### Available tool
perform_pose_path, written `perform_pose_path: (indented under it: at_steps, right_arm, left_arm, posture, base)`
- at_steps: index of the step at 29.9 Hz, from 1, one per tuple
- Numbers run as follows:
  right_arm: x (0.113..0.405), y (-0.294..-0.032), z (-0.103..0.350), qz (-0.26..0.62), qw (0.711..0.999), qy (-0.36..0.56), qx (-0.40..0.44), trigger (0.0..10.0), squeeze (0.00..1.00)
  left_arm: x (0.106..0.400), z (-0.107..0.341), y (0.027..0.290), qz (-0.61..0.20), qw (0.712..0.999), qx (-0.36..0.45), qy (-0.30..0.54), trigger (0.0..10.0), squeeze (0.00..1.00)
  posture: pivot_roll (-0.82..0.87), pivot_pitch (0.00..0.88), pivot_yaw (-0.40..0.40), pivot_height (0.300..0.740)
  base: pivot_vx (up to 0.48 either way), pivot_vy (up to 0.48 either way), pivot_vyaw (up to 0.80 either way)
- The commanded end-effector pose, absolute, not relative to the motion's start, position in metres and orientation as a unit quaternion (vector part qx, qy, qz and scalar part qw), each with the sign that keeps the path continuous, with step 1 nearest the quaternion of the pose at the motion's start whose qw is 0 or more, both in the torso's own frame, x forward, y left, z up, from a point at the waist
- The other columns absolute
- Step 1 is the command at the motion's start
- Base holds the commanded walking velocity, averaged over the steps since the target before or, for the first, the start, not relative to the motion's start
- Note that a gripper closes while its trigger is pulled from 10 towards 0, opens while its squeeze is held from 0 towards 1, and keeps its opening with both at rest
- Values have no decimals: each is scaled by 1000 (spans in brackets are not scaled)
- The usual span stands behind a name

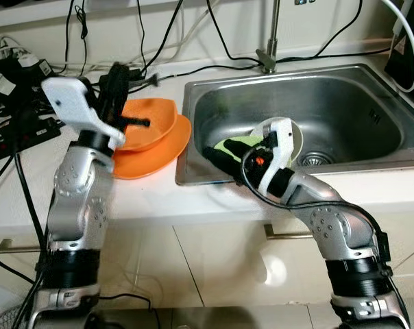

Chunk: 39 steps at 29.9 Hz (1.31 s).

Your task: Kitchen organization

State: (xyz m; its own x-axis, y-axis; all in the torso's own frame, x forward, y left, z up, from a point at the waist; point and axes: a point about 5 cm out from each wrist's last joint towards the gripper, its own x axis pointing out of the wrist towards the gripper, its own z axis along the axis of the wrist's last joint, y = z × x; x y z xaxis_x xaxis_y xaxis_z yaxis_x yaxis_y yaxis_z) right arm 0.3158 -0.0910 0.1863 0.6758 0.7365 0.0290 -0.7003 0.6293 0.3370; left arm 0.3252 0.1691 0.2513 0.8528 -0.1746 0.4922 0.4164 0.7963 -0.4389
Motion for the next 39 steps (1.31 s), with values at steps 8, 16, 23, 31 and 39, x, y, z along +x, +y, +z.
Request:
perform_pose_path:
  at_steps: [8, 16, 23, 31, 39]
  right_arm:
    - [323, -88, 195, 383, 895, 40, 223, 10000, 0]
    - [330, -88, 203, 379, 871, 31, 312, 10000, 0]
    - [335, -84, 210, 383, 855, 26, 350, 10000, 0]
    - [339, -77, 212, 384, 842, 25, 377, 4706, 0]
    - [340, -76, 215, 387, 834, 19, 392, 0, 0]
  left_arm:
    - [317, 225, 153, -230, 790, -555, -117, 0, 0]
    - [310, 202, 141, -256, 754, -603, -50, 0, 0]
    - [309, 200, 140, -263, 744, -614, -35, 0, 0]
    - [306, 201, 137, -276, 739, -614, -27, 0, 0]
    - [303, 203, 135, -284, 736, -614, -24, 0, 0]
  posture:
    - [-35, 11, 143, 740]
    - [-38, 15, 142, 740]
    - [-35, 15, 141, 740]
    - [-33, 14, 144, 740]
    - [-33, 16, 144, 740]
  base:
    - [0, 0, 0]
    - [0, 0, 0]
    - [0, 0, 0]
    - [0, 0, 0]
    - [0, 0, 0]
